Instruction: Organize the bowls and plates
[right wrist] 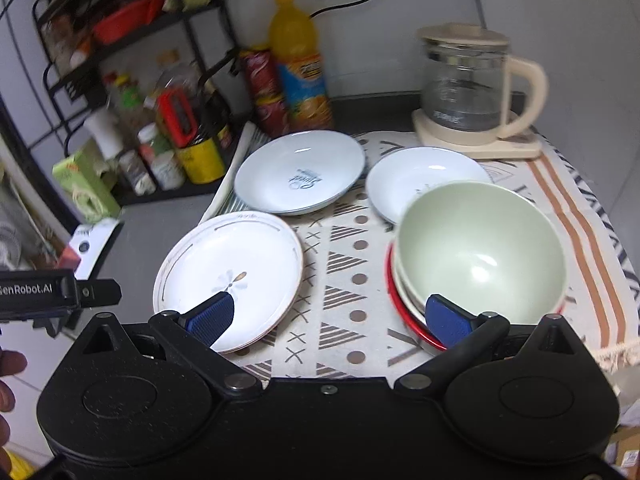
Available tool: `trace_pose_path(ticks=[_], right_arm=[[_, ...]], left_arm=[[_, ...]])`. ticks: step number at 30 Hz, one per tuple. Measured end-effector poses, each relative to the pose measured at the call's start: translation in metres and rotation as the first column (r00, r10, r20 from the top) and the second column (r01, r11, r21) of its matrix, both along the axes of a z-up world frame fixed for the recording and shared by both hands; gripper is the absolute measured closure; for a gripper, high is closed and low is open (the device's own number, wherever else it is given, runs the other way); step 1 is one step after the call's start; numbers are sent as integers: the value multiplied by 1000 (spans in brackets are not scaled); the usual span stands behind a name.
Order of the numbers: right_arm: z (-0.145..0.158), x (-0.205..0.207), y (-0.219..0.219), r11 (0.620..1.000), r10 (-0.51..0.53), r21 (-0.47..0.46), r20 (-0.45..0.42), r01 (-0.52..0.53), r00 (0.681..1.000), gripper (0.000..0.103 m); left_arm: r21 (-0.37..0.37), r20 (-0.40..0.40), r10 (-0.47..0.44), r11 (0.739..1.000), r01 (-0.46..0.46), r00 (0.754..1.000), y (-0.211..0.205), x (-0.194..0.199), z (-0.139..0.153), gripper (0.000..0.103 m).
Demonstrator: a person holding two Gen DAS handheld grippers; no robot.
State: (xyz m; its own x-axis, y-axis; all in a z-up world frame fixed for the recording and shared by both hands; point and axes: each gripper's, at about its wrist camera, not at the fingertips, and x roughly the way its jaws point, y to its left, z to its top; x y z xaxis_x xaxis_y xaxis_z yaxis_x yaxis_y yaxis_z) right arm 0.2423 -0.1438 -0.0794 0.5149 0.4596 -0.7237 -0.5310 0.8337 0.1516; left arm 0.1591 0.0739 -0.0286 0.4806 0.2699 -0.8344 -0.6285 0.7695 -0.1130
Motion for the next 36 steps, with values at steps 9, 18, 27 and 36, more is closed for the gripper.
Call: trace_pose_path(ticks=[9, 18, 27, 36], right_arm=[[-7, 13, 44, 999, 18, -42, -1, -18, 1000, 0], [-23, 48, 87, 998, -39, -44, -39, 37, 998, 5], [-41, 77, 117, 986, -163, -39, -88, 160, 983, 17], [-57, 109, 124, 949, -291, 64, -187, 307, 938, 32]], left_arm=[[-17, -4, -26, 1000, 26, 1000, 39, 14, -13, 19], [-36, -23, -125, 992, 125, 992, 82, 70, -28, 19], [-88, 0, -238, 968, 237, 971, 112, 127, -35, 20], [-124, 5, -339, 933, 337, 941, 126, 180, -53, 32]])
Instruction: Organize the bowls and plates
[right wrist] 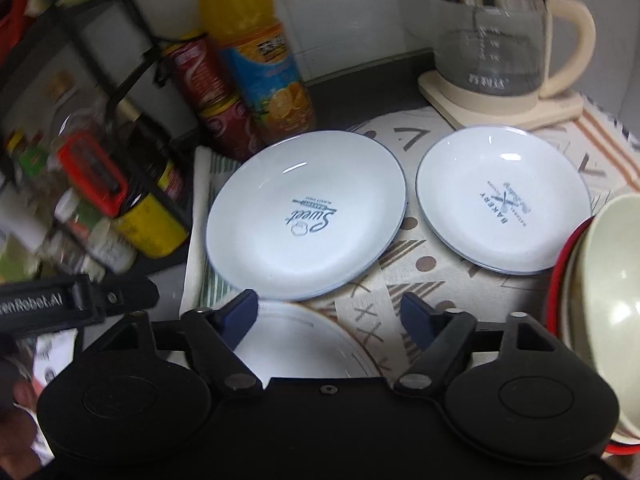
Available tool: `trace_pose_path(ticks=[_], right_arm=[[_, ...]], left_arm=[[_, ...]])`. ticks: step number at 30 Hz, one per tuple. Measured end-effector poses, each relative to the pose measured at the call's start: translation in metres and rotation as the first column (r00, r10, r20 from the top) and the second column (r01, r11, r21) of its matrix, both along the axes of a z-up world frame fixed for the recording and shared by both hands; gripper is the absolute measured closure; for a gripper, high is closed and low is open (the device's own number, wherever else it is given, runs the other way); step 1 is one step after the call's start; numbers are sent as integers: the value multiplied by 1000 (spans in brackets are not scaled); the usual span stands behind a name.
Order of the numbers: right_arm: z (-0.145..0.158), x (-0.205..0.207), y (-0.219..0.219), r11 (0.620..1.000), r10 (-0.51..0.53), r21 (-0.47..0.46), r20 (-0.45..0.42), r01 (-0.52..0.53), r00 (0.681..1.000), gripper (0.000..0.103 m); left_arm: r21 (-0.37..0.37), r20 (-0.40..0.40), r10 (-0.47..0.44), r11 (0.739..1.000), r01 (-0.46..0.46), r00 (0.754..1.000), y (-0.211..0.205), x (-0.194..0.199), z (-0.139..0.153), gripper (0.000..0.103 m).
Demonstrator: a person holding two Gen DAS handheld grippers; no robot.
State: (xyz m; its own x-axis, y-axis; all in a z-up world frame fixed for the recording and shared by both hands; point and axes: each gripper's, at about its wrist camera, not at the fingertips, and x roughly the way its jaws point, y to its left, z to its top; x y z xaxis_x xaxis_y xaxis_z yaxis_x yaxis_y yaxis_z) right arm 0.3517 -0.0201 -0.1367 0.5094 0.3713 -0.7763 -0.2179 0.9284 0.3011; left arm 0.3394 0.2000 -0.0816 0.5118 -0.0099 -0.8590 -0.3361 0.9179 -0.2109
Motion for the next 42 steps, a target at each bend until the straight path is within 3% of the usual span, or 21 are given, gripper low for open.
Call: trace_pose_path(ticks=[4, 13, 21, 27, 35, 37, 38, 42], right_arm=[[-12, 13, -2, 997, -69, 35, -36, 71, 997, 39], [-48, 37, -16, 976, -185, 92, -130, 198, 974, 56], [-72, 51, -15, 960, -201, 150, -221, 237, 954, 72], [-76, 56, -6, 967, -172, 151, -203, 204, 964, 73], [-83, 70, -12, 936, -228, 220, -221, 276, 948, 75], [-85, 71, -16, 926, -245, 233, -232, 298, 941, 82], [-86, 72, -18, 926, -252, 224, -237, 305, 938, 91], [-81, 65, -24, 923, -246, 241, -228, 300, 942, 94]], left_arm=[[-39, -26, -29, 999, 28, 999, 9, 18, -16, 48], [-102, -55, -81, 992, 75, 995, 16, 45, -49, 70], [-157, -43, -85, 985, 77, 995, 23, 58, -69, 75], [-215, -24, -43, 976, 36, 999, 29, 55, -79, 75], [-274, -18, -1, 962, -4, 1000, 35, 54, -88, 83], [-299, -18, 10, 954, -14, 1000, 33, 55, -91, 89], [-295, -19, 8, 955, -13, 1000, 32, 55, -90, 89], [-284, 0, -6, 959, 5, 1000, 28, 55, -83, 90]])
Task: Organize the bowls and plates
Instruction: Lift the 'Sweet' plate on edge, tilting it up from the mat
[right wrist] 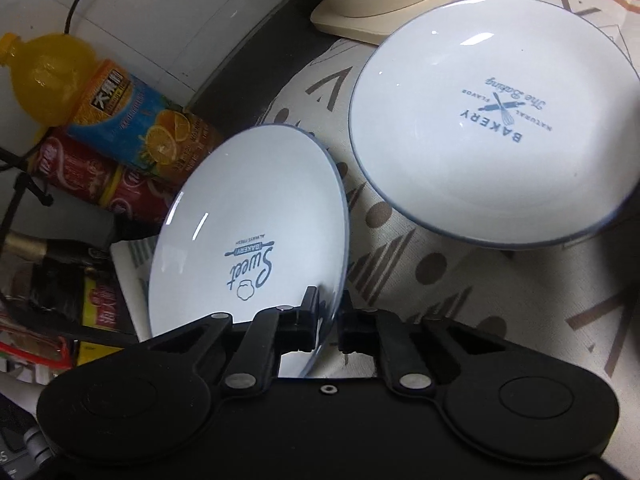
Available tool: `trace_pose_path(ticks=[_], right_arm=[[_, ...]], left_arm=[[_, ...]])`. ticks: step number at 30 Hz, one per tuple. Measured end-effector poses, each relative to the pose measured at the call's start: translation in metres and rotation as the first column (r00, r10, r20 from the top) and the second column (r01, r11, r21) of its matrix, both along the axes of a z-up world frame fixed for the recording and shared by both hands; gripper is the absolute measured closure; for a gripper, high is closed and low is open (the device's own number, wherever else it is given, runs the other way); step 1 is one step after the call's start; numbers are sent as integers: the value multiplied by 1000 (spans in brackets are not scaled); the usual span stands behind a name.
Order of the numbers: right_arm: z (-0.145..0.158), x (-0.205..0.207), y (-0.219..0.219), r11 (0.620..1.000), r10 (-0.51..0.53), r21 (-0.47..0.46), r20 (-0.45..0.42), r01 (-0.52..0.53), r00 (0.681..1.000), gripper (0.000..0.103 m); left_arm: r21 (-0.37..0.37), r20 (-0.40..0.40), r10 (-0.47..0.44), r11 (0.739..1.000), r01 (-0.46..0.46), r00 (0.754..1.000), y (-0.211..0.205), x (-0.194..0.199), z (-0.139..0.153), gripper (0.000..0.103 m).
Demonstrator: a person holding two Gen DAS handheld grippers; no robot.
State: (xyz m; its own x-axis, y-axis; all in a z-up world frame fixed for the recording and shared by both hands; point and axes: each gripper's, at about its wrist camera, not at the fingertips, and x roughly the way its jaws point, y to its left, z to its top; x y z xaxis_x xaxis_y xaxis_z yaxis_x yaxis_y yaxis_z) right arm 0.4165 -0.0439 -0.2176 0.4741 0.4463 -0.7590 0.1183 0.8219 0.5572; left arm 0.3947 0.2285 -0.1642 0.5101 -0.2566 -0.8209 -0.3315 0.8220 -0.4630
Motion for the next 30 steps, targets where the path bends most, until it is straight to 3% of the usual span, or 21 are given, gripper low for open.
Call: trace_pose_path(ticks=[17, 30], right_arm=[[48, -29, -2, 998, 57, -28, 123, -54, 991, 89], [59, -57, -7, 990, 140, -31, 131, -137, 981, 89]], left_arm=[[37, 69, -1, 999, -2, 998, -3, -20, 43, 89], [64, 67, 48, 997, -53, 997, -16, -64, 59, 89]])
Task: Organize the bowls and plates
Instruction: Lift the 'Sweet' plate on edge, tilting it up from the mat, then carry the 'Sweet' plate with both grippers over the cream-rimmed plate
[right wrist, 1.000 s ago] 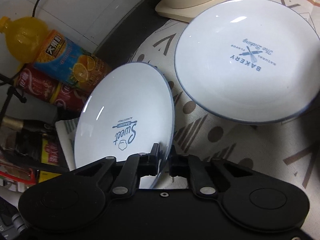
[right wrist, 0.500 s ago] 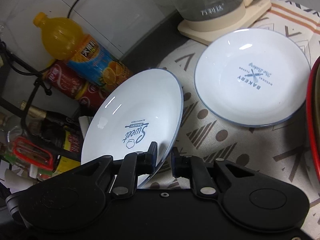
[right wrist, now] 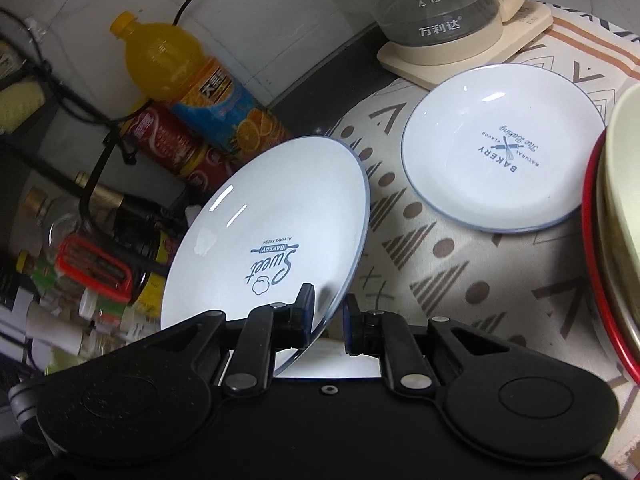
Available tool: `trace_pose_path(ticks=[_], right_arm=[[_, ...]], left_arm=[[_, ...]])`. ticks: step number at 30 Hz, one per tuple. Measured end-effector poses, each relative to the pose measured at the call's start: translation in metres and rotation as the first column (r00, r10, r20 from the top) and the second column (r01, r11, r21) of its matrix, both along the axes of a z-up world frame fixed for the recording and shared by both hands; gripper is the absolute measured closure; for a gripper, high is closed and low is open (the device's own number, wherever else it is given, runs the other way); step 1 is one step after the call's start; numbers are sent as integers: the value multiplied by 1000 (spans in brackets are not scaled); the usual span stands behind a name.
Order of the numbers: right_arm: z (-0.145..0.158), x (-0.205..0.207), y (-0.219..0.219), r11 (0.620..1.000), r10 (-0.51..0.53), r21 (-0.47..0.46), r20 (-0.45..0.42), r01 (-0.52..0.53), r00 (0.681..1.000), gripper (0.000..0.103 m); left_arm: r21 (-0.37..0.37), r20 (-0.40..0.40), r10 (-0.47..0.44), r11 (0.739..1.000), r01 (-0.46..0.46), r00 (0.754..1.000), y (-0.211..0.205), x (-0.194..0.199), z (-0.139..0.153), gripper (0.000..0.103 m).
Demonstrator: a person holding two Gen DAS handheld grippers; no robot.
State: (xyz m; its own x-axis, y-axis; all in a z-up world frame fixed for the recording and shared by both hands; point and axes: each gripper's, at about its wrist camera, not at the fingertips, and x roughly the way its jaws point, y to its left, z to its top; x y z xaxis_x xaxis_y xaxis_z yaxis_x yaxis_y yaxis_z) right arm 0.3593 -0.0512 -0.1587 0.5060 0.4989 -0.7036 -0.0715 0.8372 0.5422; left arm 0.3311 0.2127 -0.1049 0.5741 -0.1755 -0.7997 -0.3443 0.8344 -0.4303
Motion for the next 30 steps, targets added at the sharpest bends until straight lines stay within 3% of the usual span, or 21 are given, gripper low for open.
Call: trace_pose_path(ticks=[17, 30], right_arm=[[-2, -45, -19, 986, 166, 0, -2, -166, 986, 89], [-5, -72, -35, 964, 265, -36, -5, -265, 964, 88]], left_arm=[[48, -45, 138, 990, -135, 989, -35, -78, 8, 89], [38, -71, 226, 974, -224, 971, -60, -124, 3, 89]])
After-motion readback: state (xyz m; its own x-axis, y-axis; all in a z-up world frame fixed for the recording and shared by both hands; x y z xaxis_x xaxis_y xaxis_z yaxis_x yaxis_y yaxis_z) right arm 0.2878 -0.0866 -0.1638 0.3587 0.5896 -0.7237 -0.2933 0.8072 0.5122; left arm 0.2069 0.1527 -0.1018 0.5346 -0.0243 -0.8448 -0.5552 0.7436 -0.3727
